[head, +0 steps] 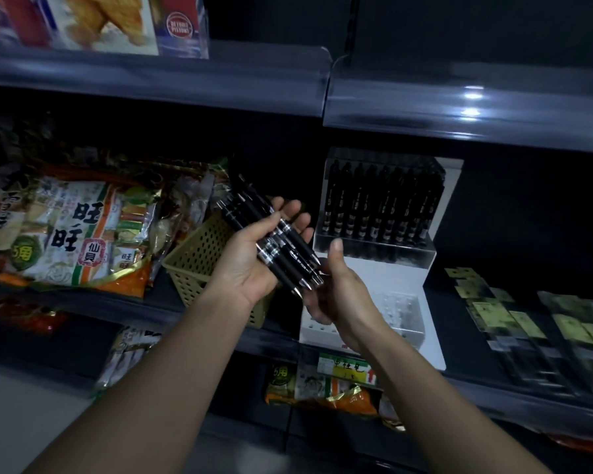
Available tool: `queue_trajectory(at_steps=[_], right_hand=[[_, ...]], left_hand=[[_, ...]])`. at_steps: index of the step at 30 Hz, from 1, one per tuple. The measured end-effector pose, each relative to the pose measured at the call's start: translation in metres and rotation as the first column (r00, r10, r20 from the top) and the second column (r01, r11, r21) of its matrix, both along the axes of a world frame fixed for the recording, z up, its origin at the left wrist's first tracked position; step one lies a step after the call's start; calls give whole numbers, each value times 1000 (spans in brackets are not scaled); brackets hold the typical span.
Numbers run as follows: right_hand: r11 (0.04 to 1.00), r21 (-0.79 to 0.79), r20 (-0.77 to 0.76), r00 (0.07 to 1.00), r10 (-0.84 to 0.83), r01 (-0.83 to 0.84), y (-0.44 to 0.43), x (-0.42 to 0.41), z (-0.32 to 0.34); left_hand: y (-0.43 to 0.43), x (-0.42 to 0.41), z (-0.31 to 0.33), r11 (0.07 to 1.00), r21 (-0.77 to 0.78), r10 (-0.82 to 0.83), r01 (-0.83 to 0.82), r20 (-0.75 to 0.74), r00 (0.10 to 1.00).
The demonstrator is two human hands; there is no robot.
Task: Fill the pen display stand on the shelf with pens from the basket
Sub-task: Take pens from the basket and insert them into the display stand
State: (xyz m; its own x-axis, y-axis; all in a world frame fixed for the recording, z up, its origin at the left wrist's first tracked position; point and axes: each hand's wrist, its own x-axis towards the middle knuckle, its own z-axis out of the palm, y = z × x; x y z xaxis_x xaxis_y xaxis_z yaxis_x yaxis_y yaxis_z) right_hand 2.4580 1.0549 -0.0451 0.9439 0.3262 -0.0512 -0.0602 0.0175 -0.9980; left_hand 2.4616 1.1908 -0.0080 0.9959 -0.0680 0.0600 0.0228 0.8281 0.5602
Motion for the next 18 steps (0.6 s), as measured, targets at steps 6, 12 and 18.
queue_trajectory(at_steps=[6,12,18], right_hand=[[978,-51,246,951,-185,204,-8,-3,-4],[971,-18,233,945,-229,240,-23,-6,-12],[959,-169,293,940,-172,229,-53,-1,-23]], left_hand=[[-30,-6,-11,995,-93,-31,33,13,999],[-53,-10,-26,990,-128,-63,62,-7,998],[-67,-13,-44,985,131,-99,108,-73,992]])
